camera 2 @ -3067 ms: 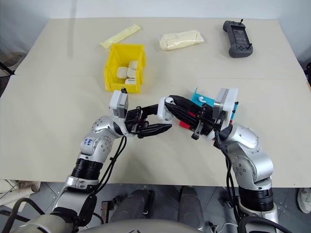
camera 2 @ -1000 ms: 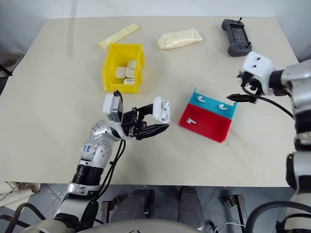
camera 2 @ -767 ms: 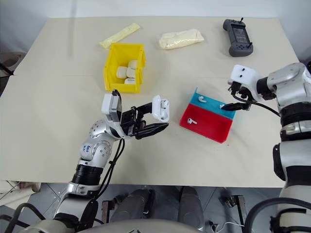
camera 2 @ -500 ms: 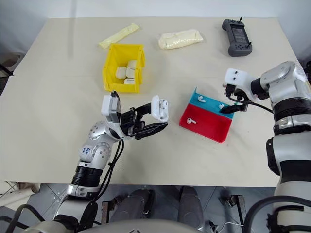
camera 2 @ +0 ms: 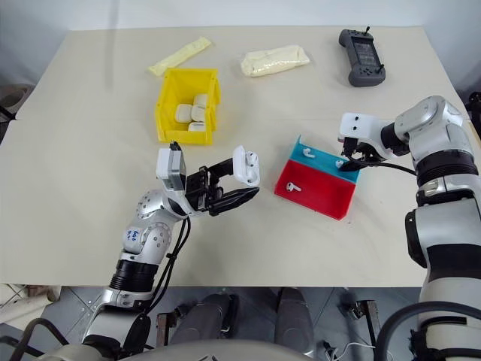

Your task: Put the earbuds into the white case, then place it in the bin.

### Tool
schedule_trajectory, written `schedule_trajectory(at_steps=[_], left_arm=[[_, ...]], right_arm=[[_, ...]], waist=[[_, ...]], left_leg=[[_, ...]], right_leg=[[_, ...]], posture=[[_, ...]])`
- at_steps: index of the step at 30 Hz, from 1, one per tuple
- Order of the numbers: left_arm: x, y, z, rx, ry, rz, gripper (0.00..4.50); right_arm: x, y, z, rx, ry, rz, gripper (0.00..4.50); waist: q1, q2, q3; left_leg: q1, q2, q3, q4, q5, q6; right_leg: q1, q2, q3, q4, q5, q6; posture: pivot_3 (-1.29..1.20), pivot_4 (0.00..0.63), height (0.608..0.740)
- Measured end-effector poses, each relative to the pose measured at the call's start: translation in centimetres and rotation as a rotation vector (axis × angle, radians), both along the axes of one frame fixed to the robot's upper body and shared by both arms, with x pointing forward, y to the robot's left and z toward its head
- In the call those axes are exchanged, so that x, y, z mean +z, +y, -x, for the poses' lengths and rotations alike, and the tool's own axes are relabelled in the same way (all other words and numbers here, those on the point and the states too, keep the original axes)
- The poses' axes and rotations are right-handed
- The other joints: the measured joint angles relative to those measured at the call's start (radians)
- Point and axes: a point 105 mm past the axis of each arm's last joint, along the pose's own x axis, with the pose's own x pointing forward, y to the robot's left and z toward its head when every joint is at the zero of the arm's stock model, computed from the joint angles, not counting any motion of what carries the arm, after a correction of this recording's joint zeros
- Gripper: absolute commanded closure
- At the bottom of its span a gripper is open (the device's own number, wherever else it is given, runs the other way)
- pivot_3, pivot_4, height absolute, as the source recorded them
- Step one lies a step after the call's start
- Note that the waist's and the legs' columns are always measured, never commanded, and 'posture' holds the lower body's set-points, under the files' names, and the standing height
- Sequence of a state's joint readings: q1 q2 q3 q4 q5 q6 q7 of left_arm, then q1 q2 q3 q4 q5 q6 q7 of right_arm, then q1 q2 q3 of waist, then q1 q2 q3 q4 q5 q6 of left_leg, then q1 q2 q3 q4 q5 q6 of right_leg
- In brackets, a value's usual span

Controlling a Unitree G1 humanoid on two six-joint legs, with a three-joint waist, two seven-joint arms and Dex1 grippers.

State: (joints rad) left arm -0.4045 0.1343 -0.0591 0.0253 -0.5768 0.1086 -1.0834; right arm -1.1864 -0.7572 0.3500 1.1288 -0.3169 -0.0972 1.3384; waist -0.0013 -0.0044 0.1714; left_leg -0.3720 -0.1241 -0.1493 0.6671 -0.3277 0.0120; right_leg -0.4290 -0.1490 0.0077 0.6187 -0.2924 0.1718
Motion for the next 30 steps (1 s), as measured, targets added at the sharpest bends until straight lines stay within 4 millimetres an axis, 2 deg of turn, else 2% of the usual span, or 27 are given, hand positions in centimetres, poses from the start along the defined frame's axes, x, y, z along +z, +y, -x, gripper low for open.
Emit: schedule_trajectory(at_steps=[3, 9, 20, 23, 27, 30], left_arm=[[0.2, 0.0, 0.1, 0.0, -0.009, 0.001, 1.66], [0.2, 0.0, 0.1, 0.004, -0.008, 0.001, 1.66], [0.2, 0.1, 0.0, 0.01, -0.007, -0.002, 1.66], [0.2, 0.1, 0.0, 0.01, -0.007, -0.002, 1.66], [0.3, 0.0, 0.0, 0.004, -0.01, -0.005, 1.66], [0.4, 0.0, -0.1, 0.004, -0.012, -0.009, 1.66]], right_arm=[[0.0, 0.0, 0.0, 0.009, -0.002, 0.009, 2.25], [-0.2, 0.4, -0.1, 0.014, 0.002, -0.001, 3.99], [-0.1, 0.4, -0.2, 0.006, -0.012, -0.018, 3.98], [0.3, 0.6, -0.3, -0.021, -0.024, -0.095, 3.98], [3.5, 1.6, 0.1, -0.006, -0.091, -0.28, 3.98], [5.1, 2.2, 1.9, 0.026, -0.113, -0.444, 3.98]], waist=[[0.0, 0.0, 0.0], [-0.001, 0.0, 0.0], [-0.002, 0.0, 0.0], [-0.002, 0.0, 0.0], [0.0, 0.0, 0.0], [0.009, 0.0, 0.0]], left_leg=[[0.0, 0.0, 0.0, 0.0, 0.0, 0.0], [0.001, 0.0, 0.0, 0.0, 0.0, 0.0], [0.001, 0.0, 0.0, 0.001, 0.0, 0.0], [0.0, 0.0, 0.0, 0.0, 0.0, 0.0], [0.0, 0.0, 0.0, -0.001, 0.0, 0.0], [-0.001, 0.0, -0.002, 0.0, 0.0, 0.0]], right_leg=[[0.0, 0.0, 0.0, 0.0, 0.0, 0.0], [0.001, 0.0, 0.0, 0.0, 0.0, 0.0], [0.001, 0.0, 0.0, 0.001, 0.0, 0.0], [0.0, 0.0, 0.0, 0.001, 0.0, 0.0], [-0.001, 0.0, 0.0, 0.001, 0.0, 0.0], [0.0, 0.0, -0.001, 0.0, 0.0, 0.0]], posture=[[0.0, 0.15, 0.74], [0.0, 0.15, 0.74], [0.0, 0.15, 0.74], [0.0, 0.15, 0.74], [0.0, 0.15, 0.74], [0.0, 0.15, 0.74]])
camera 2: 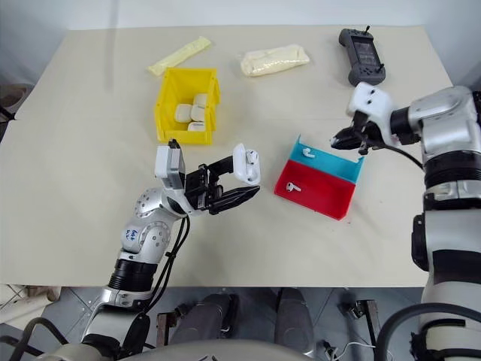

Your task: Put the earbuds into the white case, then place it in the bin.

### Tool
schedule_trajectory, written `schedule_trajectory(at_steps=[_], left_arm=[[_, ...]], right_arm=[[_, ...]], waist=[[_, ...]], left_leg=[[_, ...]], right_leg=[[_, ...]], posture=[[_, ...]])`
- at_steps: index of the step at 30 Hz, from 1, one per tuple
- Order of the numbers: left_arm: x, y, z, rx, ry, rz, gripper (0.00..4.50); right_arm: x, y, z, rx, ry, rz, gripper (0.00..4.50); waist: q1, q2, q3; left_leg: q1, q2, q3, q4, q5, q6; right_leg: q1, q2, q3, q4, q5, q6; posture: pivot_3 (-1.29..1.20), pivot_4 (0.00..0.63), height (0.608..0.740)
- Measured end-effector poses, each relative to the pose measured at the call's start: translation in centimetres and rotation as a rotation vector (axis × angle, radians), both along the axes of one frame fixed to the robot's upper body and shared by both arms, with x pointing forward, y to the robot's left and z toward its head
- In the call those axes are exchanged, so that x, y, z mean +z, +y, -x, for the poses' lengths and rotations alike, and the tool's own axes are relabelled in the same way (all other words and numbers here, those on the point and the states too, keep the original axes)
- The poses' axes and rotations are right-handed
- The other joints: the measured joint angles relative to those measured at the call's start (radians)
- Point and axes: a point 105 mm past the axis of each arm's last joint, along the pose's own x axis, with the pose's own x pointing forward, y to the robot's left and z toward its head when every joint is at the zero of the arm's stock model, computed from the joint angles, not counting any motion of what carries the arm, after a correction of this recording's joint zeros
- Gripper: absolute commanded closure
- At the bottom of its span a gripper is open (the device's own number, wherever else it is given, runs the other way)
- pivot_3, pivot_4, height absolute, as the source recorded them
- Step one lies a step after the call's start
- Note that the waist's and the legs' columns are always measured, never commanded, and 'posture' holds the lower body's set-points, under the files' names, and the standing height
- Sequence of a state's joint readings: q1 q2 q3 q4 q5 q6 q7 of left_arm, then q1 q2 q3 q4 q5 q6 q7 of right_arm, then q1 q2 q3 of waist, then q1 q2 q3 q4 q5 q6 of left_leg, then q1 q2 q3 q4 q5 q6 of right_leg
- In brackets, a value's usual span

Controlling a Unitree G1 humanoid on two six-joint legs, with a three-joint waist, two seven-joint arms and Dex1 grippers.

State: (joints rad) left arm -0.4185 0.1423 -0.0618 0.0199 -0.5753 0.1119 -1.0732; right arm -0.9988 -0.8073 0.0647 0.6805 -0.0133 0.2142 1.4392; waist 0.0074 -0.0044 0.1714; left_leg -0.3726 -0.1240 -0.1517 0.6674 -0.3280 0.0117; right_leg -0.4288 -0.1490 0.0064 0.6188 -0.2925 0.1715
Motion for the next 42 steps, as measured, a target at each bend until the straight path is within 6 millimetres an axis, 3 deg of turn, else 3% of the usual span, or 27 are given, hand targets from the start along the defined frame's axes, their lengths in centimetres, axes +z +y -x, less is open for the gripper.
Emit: schedule_trajectory(at_steps=[5, 9, 15, 23, 42], left_arm=[[0.1, -0.1, -0.4, -0.004, 0.002, -0.004, 1.66], [0.2, -0.4, -0.4, -0.021, 0.007, -0.01, 1.66], [0.2, -0.5, -0.5, -0.04, 0.022, -0.016, 1.66], [0.1, -0.5, -0.6, -0.049, 0.054, -0.017, 1.66], [0.3, -0.6, -0.7, -0.05, 0.054, -0.021, 1.66]], right_arm=[[-1.4, 2.5, 3.8, 0.015, 0.095, -0.293, 3.98], [0.0, 5.9, 7.3, 0.083, 0.091, -0.667, 3.98], [2.1, 9.4, 10.3, 0.159, 0.184, -1.022, 3.98], [2.2, 11.7, 12.6, 0.216, 0.32, -1.116, 3.98], [0.6, 12.4, 12.4, 0.179, 0.281, -1.055, 3.98]], waist=[[0.016, 0.0, 0.0], [0.018, 0.0, 0.0], [0.017, 0.0, 0.0], [0.016, 0.0, 0.0], [0.016, 0.0, 0.0]], left_leg=[[-0.001, 0.0, 0.001, 0.003, 0.0, 0.0], [-0.001, 0.0, 0.0, 0.004, 0.0, -0.001], [-0.001, 0.0, 0.0, 0.005, 0.0, 0.0], [-0.001, -0.001, -0.001, 0.005, 0.0, 0.0], [-0.001, -0.001, 0.0, 0.004, 0.0, 0.0]], right_leg=[[0.0, 0.0, 0.001, 0.002, 0.0, 0.0], [0.0, 0.0, 0.001, 0.001, 0.0, 0.0], [0.0, 0.0, 0.001, 0.003, 0.0, 0.0], [0.0, 0.0, 0.001, 0.003, 0.0, 0.0], [0.0, 0.0, 0.001, 0.002, 0.0, 0.0]], posture=[[0.0, 0.15, 0.74], [0.0, 0.15, 0.74], [0.0, 0.15, 0.74], [0.0, 0.15, 0.74], [0.0, 0.15, 0.74]])
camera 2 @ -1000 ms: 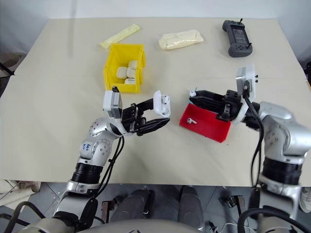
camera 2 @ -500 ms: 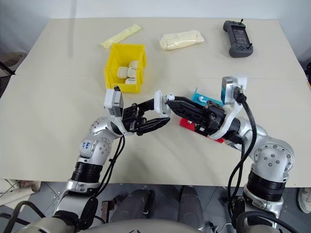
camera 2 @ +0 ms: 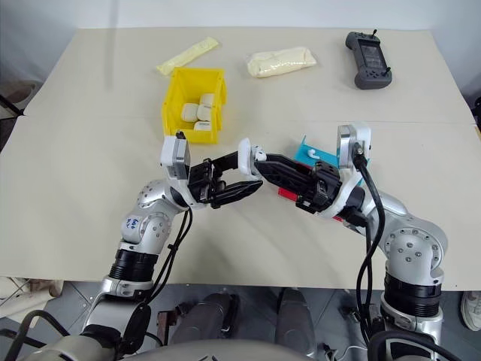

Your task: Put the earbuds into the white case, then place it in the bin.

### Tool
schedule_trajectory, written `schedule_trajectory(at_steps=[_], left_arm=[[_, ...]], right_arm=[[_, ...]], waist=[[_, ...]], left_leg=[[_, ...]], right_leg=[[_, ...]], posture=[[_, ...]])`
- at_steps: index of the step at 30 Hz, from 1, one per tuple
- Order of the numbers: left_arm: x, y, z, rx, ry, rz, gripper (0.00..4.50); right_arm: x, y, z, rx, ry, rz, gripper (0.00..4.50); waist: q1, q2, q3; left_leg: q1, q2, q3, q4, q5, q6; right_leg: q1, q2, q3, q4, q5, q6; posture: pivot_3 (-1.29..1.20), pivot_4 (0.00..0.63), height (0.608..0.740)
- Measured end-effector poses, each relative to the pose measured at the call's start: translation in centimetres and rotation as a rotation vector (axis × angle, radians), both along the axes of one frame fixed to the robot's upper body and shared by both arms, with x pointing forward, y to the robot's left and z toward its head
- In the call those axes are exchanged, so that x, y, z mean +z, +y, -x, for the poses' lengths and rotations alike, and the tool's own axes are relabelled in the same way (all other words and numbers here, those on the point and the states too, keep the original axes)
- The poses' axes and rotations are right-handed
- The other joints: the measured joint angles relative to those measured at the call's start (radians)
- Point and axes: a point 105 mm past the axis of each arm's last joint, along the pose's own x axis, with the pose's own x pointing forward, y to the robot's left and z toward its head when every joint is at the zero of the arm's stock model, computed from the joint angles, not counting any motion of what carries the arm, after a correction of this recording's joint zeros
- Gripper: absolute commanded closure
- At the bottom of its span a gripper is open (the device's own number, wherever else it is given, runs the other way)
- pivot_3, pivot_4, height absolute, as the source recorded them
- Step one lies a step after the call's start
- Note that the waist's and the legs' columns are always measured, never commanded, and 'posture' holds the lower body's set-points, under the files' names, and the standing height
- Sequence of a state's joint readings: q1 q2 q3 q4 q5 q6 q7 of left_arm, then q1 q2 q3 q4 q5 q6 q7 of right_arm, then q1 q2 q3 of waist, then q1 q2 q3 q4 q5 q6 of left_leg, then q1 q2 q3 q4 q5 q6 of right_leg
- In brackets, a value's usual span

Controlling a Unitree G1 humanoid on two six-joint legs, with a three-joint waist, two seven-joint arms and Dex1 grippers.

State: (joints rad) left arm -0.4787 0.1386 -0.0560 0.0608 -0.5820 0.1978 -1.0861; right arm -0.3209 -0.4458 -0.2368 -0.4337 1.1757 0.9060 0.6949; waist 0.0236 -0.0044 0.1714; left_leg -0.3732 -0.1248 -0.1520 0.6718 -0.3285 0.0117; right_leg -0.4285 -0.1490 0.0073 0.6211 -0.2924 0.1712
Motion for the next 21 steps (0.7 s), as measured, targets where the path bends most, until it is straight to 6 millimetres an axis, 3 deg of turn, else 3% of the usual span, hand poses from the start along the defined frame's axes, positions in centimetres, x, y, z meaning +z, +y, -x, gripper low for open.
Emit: schedule_trajectory(at_steps=[21], left_arm=[[-0.3, 0.3, -0.1, 0.013, 0.013, 0.002, 1.66]], right_arm=[[0.0, 1.1, 0.3, 0.003, -0.074, 0.082, 3.98]], waist=[[0.001, 0.0, 0.0]], left_leg=[[0.0, 0.0, 0.0, 0.0, 0.0, 0.0]], right_leg=[[0.0, 0.0, 0.0, -0.001, 0.0, 0.0]], posture=[[0.0, 0.15, 0.74]])
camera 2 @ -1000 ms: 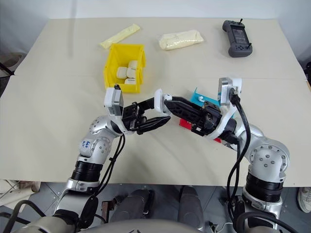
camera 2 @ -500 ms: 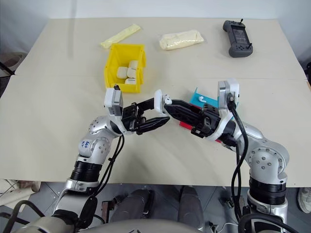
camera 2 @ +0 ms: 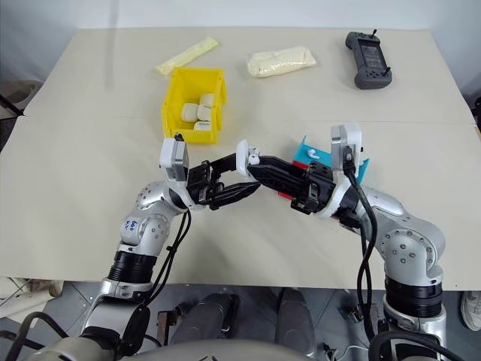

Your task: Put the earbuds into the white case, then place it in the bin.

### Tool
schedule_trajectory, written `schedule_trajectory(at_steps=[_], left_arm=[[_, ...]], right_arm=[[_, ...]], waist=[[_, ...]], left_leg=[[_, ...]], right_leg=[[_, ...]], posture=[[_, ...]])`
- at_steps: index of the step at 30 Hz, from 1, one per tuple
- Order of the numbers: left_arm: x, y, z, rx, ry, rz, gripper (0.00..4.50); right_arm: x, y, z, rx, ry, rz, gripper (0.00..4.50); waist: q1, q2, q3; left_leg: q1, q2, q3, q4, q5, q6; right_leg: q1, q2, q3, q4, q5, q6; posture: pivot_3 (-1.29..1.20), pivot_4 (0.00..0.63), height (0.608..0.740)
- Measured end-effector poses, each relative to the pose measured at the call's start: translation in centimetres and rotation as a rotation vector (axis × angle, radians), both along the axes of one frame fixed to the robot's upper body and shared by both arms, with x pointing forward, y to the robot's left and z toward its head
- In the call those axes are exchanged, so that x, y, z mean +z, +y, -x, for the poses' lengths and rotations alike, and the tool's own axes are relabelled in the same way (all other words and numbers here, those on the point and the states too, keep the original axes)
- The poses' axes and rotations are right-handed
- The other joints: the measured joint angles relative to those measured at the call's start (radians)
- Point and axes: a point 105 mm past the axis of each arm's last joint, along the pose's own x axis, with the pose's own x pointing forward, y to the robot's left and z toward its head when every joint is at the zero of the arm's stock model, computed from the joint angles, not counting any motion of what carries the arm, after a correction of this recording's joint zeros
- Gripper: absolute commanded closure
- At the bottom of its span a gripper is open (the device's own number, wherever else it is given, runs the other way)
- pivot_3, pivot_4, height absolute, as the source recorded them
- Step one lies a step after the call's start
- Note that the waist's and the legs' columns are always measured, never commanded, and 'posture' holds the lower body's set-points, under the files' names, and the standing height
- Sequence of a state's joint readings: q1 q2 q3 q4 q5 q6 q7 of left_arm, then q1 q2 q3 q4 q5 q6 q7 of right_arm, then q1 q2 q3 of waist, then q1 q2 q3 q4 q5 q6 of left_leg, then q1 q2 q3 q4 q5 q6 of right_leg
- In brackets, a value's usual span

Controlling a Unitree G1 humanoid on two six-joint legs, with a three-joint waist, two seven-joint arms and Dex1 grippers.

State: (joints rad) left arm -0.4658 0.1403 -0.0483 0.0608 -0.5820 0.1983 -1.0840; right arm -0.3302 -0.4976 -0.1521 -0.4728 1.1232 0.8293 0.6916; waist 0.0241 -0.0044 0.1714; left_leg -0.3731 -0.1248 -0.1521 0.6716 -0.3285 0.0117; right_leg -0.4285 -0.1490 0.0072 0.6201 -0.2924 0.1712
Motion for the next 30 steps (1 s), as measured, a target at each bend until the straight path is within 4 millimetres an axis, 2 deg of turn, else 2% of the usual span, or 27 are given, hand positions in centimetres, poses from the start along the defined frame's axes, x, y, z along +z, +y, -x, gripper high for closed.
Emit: schedule_trajectory(at_steps=[5, 7, 17, 21, 24, 30], left_arm=[[0.0, 0.0, -0.1, 0.005, 0.004, 0.002, 1.66], [-0.2, 0.0, -0.2, 0.006, 0.014, 0.002, 1.66], [-0.4, 0.2, -0.7, 0.036, 0.036, 0.007, 1.66], [-0.4, 0.2, -0.6, 0.03, 0.032, 0.009, 1.66], [-0.1, 0.3, -0.4, 0.019, 0.016, 0.012, 1.66], [0.0, 0.0, -0.2, 0.003, 0.013, 0.02, 1.66]], right_arm=[[0.1, 0.1, -0.1, -0.01, -0.008, 0.024, 3.98], [0.0, 0.1, -0.2, -0.017, -0.001, 0.033, 3.26], [0.3, 0.5, 0.6, 0.035, -0.019, 0.062, 0.17], [-0.1, -1.3, 0.5, -0.004, -0.018, 0.135, 0.17], [-1.5, -2.9, -0.1, -0.069, 0.044, 0.168, 0.17], [-1.5, -3.4, -0.1, -0.087, 0.024, 0.164, 0.17]], waist=[[0.0, 0.0, 0.0], [0.0, 0.0, 0.0], [0.001, 0.0, 0.0], [0.006, 0.0, 0.0], [0.004, -0.001, 0.0], [0.001, -0.001, 0.0]], left_leg=[[0.0, 0.0, 0.0, 0.0, 0.0, 0.0], [0.0, 0.0, 0.0, 0.0, 0.0, 0.0], [0.0, 0.0, 0.0, -0.001, 0.0, 0.0], [0.0, 0.0, 0.0, -0.001, 0.0, 0.0], [0.0, 0.0, 0.0, -0.001, 0.0, 0.001], [0.001, 0.001, 0.001, -0.003, 0.0, 0.0]], right_leg=[[0.0, 0.0, 0.0, 0.0, 0.0, 0.0], [0.0, 0.0, 0.0, 0.0, 0.0, 0.0], [0.0, 0.0, 0.0, 0.0, 0.0, 0.0], [0.001, 0.0, 0.0, -0.003, 0.0, 0.0], [0.0, 0.0, 0.0, -0.004, 0.0, 0.0], [0.0, 0.0, 0.0, -0.004, 0.0, 0.0]], posture=[[0.0, 0.15, 0.74], [0.0, 0.15, 0.74], [0.0, 0.15, 0.74], [0.0, 0.15, 0.74], [0.0, 0.15, 0.74], [0.0, 0.15, 0.74]])
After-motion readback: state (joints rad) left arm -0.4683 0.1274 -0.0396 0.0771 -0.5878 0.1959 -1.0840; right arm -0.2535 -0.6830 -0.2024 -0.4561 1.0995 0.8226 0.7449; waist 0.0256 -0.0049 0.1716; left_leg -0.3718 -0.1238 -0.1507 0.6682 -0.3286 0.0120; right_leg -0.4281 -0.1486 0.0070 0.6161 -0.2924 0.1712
